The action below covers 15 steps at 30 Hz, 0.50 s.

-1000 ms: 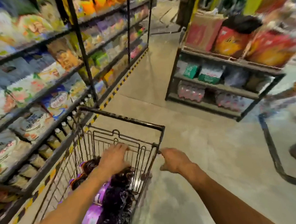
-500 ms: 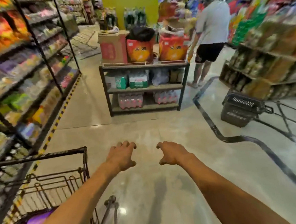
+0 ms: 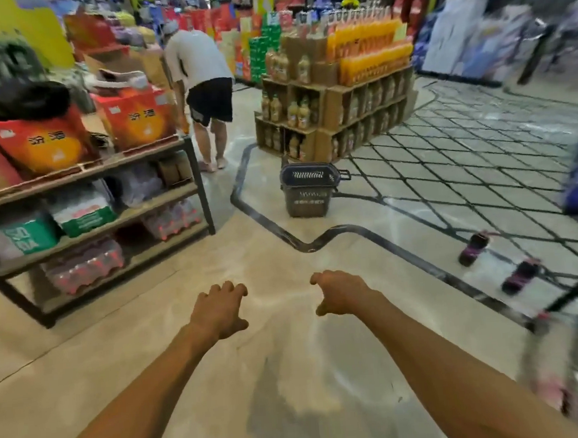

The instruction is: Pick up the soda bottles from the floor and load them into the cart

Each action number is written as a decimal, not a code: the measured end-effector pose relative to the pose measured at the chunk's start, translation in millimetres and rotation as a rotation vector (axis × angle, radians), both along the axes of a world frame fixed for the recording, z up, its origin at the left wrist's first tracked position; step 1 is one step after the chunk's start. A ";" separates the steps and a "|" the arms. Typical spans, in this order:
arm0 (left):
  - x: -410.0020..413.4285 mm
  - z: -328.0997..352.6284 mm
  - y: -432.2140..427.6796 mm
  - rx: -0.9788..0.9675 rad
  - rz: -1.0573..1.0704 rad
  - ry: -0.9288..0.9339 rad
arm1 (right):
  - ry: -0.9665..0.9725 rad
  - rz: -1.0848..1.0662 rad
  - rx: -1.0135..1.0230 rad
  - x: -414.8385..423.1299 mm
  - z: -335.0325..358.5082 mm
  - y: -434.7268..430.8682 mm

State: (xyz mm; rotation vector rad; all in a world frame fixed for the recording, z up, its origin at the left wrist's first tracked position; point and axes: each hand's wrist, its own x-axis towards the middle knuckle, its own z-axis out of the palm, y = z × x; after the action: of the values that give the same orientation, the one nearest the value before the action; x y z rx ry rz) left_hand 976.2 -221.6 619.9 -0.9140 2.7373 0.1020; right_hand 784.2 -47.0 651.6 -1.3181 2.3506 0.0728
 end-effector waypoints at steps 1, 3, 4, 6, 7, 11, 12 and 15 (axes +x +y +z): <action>-14.5 0.6 -6.5 -0.003 -0.029 -0.001 | -0.002 -0.039 0.002 -9.4 1.9 3.0; -42.7 0.4 -18.2 -0.003 -0.102 0.003 | -0.001 -0.119 -0.004 -25.5 5.0 9.3; -56.2 -0.3 -22.9 0.004 -0.141 0.008 | 0.006 -0.159 -0.013 -32.0 6.6 13.1; -81.5 -0.9 -29.0 0.015 -0.226 0.002 | 0.023 -0.234 -0.024 -43.1 7.1 22.8; -93.9 -1.4 -30.0 0.015 -0.266 -0.001 | 0.025 -0.274 -0.027 -48.7 5.5 29.0; -147.2 -4.0 -21.8 0.035 -0.384 0.007 | 0.027 -0.466 -0.006 -74.0 -1.1 65.7; -161.1 -4.0 -17.7 0.041 -0.418 0.012 | 0.027 -0.517 0.006 -81.1 -1.6 76.2; -205.5 -0.3 -1.2 0.021 -0.532 0.021 | 0.030 -0.646 0.052 -104.7 -2.1 109.4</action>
State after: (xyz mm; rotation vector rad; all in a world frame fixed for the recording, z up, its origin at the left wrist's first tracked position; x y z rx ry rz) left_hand 770.7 -222.9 619.6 -0.1572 2.8867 0.0389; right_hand 679.5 62.5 649.4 -0.4875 2.6587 -0.0457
